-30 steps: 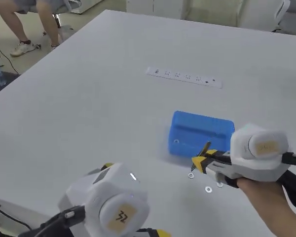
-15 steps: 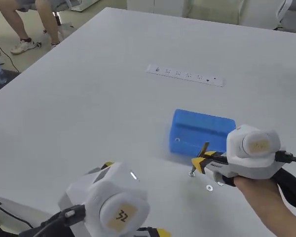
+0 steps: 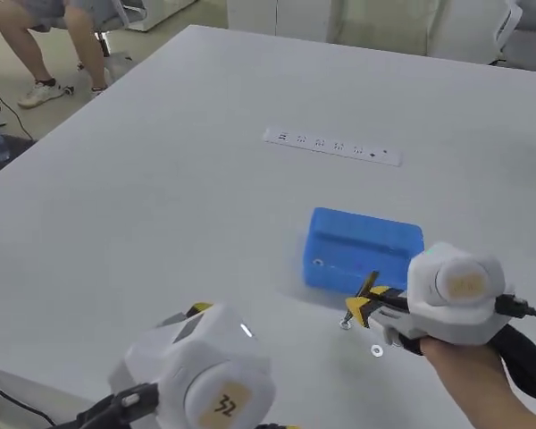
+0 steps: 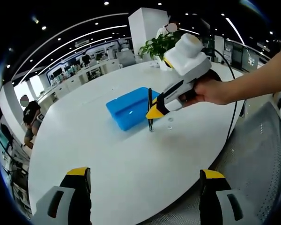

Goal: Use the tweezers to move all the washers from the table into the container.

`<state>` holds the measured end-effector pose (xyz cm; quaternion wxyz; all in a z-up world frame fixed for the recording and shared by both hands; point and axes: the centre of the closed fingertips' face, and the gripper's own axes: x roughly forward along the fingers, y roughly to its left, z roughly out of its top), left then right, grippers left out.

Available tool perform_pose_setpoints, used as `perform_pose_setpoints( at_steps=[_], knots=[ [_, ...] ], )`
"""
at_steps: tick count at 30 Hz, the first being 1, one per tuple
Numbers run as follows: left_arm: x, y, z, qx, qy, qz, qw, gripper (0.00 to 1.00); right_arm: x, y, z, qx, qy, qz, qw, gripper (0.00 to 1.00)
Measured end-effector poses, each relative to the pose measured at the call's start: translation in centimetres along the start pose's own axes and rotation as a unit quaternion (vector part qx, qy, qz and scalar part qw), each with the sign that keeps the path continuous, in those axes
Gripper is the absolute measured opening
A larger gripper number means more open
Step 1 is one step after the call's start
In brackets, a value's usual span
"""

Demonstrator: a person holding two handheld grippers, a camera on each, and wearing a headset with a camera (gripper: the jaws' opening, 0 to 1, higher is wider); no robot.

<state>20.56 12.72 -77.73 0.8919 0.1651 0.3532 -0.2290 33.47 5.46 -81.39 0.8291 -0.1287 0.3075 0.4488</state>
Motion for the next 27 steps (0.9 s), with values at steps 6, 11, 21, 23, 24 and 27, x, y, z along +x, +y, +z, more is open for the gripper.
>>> perform_pose_setpoints(
  at_steps=[6,11,21,23,24,27],
  knots=[
    [-0.1,0.1,-0.1,0.005,0.002,0.003,1.0,0.99,0.3,0.1,0.1,-0.013,0.013,-0.002,0.9998,0.04],
    [0.0,0.1,-0.1,0.003,0.002,0.003,1.0,0.99,0.0,-0.2,0.8,-0.007,0.004,0.004,1.0,0.04],
    [0.2,-0.4,-0.1,0.008,0.004,-0.002,1.0,0.99,-1.5,-1.2,4.7,0.033,-0.049,0.01,0.9982,0.04],
    [0.2,-0.4,-0.1,0.008,0.005,-0.002,1.0,0.99,-1.8,-1.6,5.4,0.035,-0.058,0.006,0.9977,0.04],
    [0.3,-0.4,-0.2,0.007,0.005,-0.003,1.0,0.99,-1.8,-1.7,5.6,0.036,-0.06,0.005,0.9975,0.04],
    [0.3,-0.3,-0.2,0.007,0.006,-0.003,1.0,0.99,-2.1,-2.2,6.6,0.044,-0.074,0.0,0.9963,0.04]
  ],
)
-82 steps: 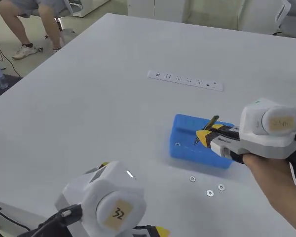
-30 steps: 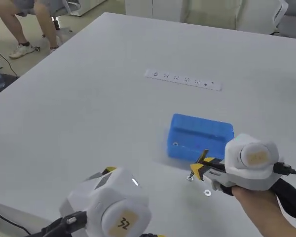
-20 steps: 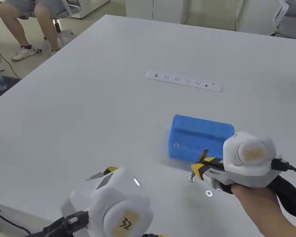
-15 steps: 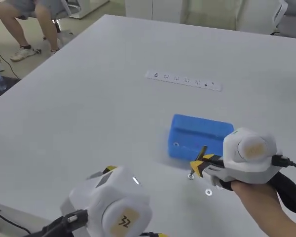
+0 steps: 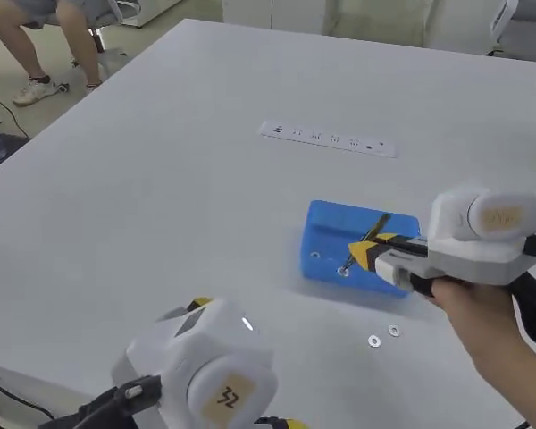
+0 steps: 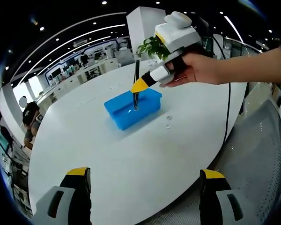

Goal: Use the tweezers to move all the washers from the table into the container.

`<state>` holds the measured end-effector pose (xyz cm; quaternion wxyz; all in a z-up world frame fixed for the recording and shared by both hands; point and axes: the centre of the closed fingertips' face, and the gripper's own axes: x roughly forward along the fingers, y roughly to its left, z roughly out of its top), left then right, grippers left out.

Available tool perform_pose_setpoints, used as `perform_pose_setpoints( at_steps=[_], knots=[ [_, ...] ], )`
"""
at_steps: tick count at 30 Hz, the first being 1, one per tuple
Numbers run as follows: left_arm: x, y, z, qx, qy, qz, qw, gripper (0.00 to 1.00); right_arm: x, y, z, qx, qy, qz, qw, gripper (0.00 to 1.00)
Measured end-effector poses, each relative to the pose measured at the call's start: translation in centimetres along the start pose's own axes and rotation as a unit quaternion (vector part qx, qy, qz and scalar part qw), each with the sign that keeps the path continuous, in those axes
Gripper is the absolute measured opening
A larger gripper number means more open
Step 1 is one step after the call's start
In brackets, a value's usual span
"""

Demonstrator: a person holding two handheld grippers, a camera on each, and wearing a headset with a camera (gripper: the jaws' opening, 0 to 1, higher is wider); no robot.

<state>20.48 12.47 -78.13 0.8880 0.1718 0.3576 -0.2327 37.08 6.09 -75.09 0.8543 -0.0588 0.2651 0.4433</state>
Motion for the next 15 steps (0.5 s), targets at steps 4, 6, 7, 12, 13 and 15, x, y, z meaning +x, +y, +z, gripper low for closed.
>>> perform_pose_setpoints(
  at_steps=[4,6,7,12,13,15],
  knots=[
    [0.0,0.0,-0.1,0.0,0.001,-0.001,1.0,0.99,0.2,-0.5,0.8,0.002,-0.008,-0.011,0.9999,0.04],
    [0.0,0.0,-0.1,-0.001,0.002,-0.001,1.0,0.99,0.3,-1.1,1.3,0.01,-0.014,-0.015,0.9997,0.04],
    [0.0,0.0,-0.2,-0.001,0.002,-0.001,1.0,0.99,0.4,-1.2,1.5,0.013,-0.016,-0.016,0.9996,0.04],
    [0.0,0.1,-0.5,-0.004,0.006,-0.002,1.0,0.99,1.1,-1.9,2.0,0.002,-0.02,-0.031,0.9993,0.04],
    [0.0,0.1,-0.5,-0.006,0.006,-0.002,1.0,0.99,1.5,-2.0,2.0,0.0,-0.019,-0.031,0.9994,0.04],
    [0.1,0.1,-0.6,-0.008,0.006,-0.003,0.9999,0.99,2.0,-2.2,1.8,-0.003,-0.015,-0.034,0.9993,0.04]
  ],
)
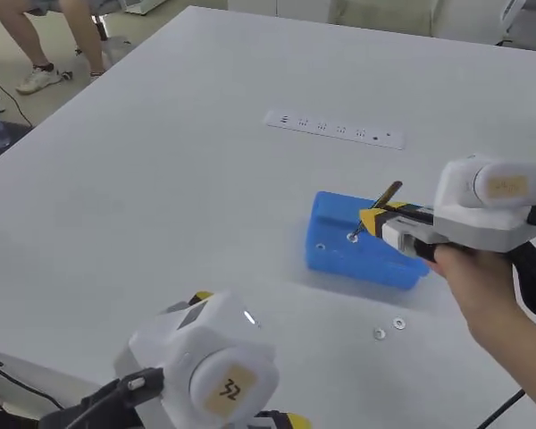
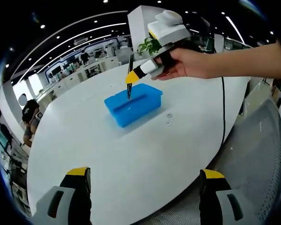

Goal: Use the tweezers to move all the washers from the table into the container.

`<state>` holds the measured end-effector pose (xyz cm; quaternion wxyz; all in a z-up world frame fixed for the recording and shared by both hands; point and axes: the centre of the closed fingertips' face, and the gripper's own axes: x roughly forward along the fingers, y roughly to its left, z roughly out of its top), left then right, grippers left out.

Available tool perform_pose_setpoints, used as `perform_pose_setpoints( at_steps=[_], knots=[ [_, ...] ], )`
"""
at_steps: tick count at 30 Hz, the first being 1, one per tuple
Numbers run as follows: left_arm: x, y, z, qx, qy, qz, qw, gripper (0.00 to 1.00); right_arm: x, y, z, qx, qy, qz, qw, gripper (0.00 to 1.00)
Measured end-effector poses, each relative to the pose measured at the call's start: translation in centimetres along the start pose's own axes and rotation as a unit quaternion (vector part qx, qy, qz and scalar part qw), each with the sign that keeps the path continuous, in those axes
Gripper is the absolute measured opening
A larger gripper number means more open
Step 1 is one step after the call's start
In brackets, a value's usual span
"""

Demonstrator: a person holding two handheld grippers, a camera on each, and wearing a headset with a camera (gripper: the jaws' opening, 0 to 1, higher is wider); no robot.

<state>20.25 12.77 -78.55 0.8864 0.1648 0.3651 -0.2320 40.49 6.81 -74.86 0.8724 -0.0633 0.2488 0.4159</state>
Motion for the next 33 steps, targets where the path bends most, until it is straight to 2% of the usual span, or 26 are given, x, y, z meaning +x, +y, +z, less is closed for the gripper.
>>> perform_pose_setpoints(
  at_steps=[3,9,13,16,21,27,28,30,33],
  knots=[
    [0.0,0.0,0.2,-0.004,-0.004,-0.002,1.0,0.99,0.5,-0.6,-0.8,-0.009,0.012,-0.008,0.9998,0.04],
    [0.1,0.2,-0.1,-0.001,0.003,0.001,1.0,0.99,1.9,-1.6,-2.8,-0.008,0.032,-0.016,0.9993,0.04],
    [0.1,0.1,-0.1,-0.004,0.001,-0.003,1.0,0.99,2.2,-1.8,-3.6,0.005,0.038,-0.013,0.9992,0.04],
    [0.1,0.0,0.0,-0.009,-0.001,-0.006,0.9999,0.99,2.3,-1.5,-4.2,0.001,0.045,-0.013,0.9989,0.04],
    [0.3,0.0,-0.1,-0.004,0.001,-0.005,1.0,0.99,2.2,-1.5,-4.4,0.002,0.047,-0.012,0.9988,0.04],
    [0.2,0.0,-0.2,0.0,0.005,-0.003,1.0,0.99,2.9,-1.5,-5.3,-0.007,0.059,-0.012,0.9981,0.04],
    [0.2,0.0,-0.2,-0.002,0.004,-0.004,1.0,0.99,2.9,-1.6,-4.9,-0.007,0.041,-0.015,0.999,0.04],
    [0.2,-0.1,-0.2,-0.006,0.001,-0.007,1.0,0.99,2.6,-1.7,-5.1,0.0,0.05,-0.016,0.9986,0.04],
    [0.3,0.0,-0.3,-0.004,0.004,-0.006,1.0,0.99,2.6,-1.8,-5.1,0.002,0.049,-0.016,0.9986,0.04]
  ],
)
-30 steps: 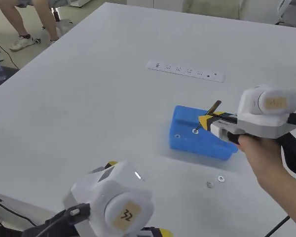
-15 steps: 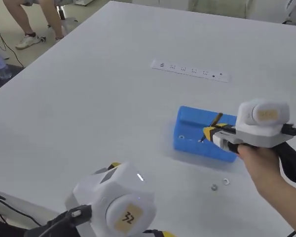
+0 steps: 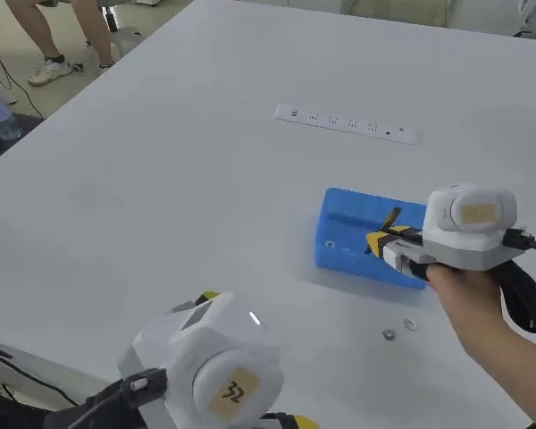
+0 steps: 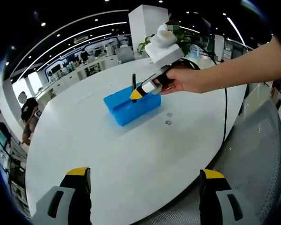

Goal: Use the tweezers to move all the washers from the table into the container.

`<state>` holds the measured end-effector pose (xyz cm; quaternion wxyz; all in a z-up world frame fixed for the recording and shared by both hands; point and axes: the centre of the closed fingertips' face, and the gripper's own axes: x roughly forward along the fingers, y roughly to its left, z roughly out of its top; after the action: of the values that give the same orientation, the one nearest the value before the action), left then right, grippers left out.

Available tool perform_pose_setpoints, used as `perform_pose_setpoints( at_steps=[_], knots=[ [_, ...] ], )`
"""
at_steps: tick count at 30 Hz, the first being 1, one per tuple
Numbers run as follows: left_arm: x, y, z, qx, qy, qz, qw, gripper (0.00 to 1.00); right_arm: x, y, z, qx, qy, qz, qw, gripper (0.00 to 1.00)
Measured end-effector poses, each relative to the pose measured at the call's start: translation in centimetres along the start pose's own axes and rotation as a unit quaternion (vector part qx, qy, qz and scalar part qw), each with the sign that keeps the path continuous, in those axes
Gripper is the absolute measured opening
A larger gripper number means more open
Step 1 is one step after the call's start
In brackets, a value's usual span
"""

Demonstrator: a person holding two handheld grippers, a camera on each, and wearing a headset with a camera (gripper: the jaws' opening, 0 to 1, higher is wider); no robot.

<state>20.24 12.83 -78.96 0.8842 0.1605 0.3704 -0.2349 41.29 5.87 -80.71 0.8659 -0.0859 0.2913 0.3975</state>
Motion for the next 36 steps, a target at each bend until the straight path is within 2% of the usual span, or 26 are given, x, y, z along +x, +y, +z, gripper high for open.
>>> perform_pose_setpoints(
  at_steps=[18,24,30,36],
  knots=[
    [-0.1,-0.2,0.3,-0.002,-0.005,0.0,1.0,0.99,0.0,-0.1,-0.4,-0.001,-0.001,-0.002,1.0,0.04],
    [-0.3,0.0,0.4,0.0,-0.005,0.004,1.0,0.99,0.0,-0.1,-0.1,-0.005,0.001,-0.004,1.0,0.05],
    [-0.3,0.1,0.4,0.002,-0.006,0.005,1.0,0.99,-1.3,0.2,1.2,-0.016,-0.01,0.001,0.9998,0.05],
    [-0.3,-0.1,1.0,0.007,-0.013,0.002,0.9999,0.99,-2.8,0.7,2.2,-0.006,-0.027,0.007,0.9996,0.05]
  ],
)
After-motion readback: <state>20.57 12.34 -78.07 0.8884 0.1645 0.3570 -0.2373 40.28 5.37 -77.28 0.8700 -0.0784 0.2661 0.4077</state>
